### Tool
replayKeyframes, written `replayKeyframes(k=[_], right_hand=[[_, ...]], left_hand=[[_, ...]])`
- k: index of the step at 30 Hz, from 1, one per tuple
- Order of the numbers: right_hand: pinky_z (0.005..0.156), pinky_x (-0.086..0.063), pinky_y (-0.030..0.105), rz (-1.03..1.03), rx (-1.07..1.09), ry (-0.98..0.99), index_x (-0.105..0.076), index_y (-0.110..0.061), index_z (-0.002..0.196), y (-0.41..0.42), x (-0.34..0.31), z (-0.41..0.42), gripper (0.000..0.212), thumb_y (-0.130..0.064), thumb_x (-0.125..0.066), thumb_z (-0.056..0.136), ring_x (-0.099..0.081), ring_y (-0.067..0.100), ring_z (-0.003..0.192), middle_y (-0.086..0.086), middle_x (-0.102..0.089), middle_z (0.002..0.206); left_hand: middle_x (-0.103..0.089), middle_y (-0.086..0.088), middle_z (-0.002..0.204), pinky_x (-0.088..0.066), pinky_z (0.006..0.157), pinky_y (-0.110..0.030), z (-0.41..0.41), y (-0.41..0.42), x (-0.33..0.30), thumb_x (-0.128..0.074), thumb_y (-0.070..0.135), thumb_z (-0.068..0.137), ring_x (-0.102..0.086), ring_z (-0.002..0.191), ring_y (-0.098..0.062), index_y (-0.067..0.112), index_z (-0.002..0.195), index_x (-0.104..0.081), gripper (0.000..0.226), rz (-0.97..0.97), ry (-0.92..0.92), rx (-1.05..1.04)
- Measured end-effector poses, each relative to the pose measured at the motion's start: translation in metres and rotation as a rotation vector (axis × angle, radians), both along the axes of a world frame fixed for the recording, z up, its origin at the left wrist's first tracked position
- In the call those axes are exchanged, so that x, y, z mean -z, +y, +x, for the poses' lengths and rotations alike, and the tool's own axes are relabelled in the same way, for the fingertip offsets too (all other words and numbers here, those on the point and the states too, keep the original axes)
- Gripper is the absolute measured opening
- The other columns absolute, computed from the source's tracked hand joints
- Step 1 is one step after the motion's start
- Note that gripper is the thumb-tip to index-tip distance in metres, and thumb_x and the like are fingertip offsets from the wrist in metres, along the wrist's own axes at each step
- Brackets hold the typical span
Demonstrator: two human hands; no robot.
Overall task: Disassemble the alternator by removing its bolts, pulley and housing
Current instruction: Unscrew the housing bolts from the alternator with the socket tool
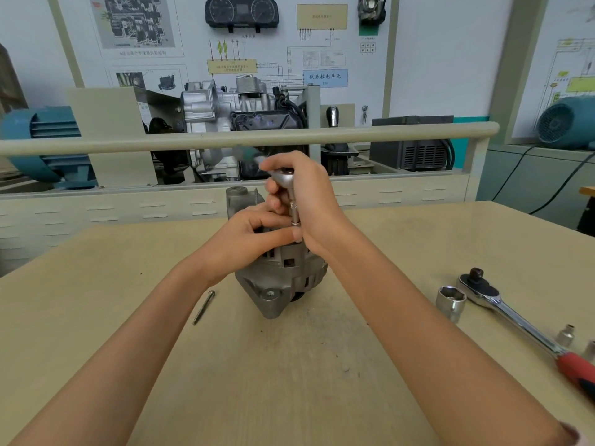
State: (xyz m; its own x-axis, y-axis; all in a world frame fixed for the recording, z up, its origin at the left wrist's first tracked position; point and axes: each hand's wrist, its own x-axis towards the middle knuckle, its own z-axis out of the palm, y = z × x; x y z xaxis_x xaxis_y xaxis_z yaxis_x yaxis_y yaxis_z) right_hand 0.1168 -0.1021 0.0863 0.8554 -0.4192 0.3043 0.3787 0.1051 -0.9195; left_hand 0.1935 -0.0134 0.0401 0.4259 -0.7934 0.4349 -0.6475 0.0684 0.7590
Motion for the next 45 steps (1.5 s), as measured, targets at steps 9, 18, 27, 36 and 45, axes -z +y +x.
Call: replayKeyframes(k=[9, 18, 27, 36, 45], right_hand=[[0.035, -0.031, 0.014, 0.105, 0.055, -0.019, -0.055, -0.012, 0.073, 0.011, -0.001, 0.002, 0.024, -0.004, -0.041, 0.090, -0.036, 0.011, 0.044, 0.001, -0.043, 0.055], [0.069, -0.040, 0.029, 0.053, 0.494, -0.015, -0.037, -0.019, 0.091, 0.007, 0.006, 0.009, 0.012, -0.020, -0.031, 0.101, -0.046, 0.016, 0.079, 0.008, -0.047, 0.096], [0.047, -0.029, 0.022, 0.130, -0.099, 0.066, -0.059, -0.012, 0.085, -0.011, -0.004, -0.001, 0.020, -0.011, -0.040, 0.094, -0.040, 0.011, 0.048, 0.000, -0.046, 0.061], [0.053, -0.036, 0.022, 0.015, 0.238, 0.027, -0.052, -0.017, 0.087, 0.002, 0.000, 0.006, 0.024, -0.009, -0.032, 0.097, -0.042, 0.011, 0.057, -0.001, -0.048, 0.072], [0.058, -0.034, 0.022, -0.018, 0.318, -0.005, -0.048, -0.019, 0.095, 0.008, 0.002, 0.008, 0.018, -0.010, -0.033, 0.097, -0.046, 0.012, 0.067, -0.001, -0.048, 0.081]], left_hand=[[-0.069, 0.025, 0.079, -0.046, 0.070, -0.005, -0.002, -0.001, 0.005, -0.059, 0.002, 0.089, -0.064, 0.078, 0.009, 0.037, 0.073, -0.076, 0.041, -0.087, -0.038, 0.047], [-0.065, 0.033, 0.079, -0.044, 0.069, -0.003, -0.002, -0.007, 0.004, -0.062, 0.005, 0.088, -0.060, 0.078, 0.014, 0.042, 0.071, -0.072, 0.042, -0.072, -0.089, -0.062], [-0.069, 0.002, 0.106, -0.048, 0.084, -0.009, 0.002, -0.003, 0.001, -0.064, 0.025, 0.086, -0.064, 0.099, -0.005, 0.016, 0.098, -0.077, 0.019, -0.012, -0.004, -0.024], [-0.070, 0.026, 0.083, -0.046, 0.073, -0.005, 0.000, -0.006, 0.004, -0.069, 0.015, 0.081, -0.064, 0.083, 0.009, 0.035, 0.073, -0.076, 0.023, -0.079, -0.025, -0.042], [-0.068, 0.027, 0.078, -0.045, 0.065, -0.004, -0.001, -0.005, 0.003, -0.063, 0.011, 0.088, -0.064, 0.075, 0.010, 0.046, 0.067, -0.074, 0.043, -0.047, -0.046, -0.023]])
